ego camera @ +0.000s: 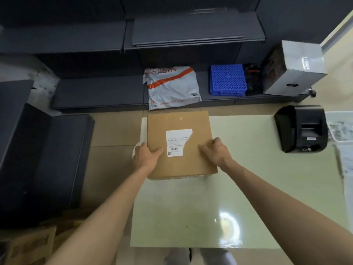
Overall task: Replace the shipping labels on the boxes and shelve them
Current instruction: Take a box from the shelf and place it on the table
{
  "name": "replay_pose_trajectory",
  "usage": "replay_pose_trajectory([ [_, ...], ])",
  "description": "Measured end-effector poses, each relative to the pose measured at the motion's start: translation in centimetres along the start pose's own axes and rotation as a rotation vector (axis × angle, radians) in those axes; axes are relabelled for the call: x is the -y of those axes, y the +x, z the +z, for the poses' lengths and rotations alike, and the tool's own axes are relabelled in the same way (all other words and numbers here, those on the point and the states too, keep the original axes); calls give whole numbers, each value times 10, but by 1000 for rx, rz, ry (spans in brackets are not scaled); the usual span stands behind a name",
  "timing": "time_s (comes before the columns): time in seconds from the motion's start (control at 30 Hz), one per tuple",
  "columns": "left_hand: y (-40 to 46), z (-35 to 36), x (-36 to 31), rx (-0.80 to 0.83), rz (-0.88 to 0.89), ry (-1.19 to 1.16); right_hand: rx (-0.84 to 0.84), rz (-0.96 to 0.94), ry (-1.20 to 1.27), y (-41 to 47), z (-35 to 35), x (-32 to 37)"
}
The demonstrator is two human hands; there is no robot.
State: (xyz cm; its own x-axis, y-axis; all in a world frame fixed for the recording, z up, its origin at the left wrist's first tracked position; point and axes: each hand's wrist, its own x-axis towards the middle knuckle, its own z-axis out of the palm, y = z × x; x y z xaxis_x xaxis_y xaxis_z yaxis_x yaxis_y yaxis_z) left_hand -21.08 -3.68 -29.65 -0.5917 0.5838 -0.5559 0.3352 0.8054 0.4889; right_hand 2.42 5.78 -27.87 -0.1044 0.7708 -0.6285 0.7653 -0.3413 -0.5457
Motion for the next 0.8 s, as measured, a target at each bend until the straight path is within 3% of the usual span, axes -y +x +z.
replay_pose_trajectory([
  [0.33, -118, 116, -59, 58, 105, 114, -183, 51, -122, -41, -99, -134],
  [0.6, -194, 207, -68, 50, 89, 129, -206, 49, -143, -66, -148, -236],
  [0.8, -213, 223, -58, 45, 147, 119, -170, 10, -136, -64, -160, -262],
])
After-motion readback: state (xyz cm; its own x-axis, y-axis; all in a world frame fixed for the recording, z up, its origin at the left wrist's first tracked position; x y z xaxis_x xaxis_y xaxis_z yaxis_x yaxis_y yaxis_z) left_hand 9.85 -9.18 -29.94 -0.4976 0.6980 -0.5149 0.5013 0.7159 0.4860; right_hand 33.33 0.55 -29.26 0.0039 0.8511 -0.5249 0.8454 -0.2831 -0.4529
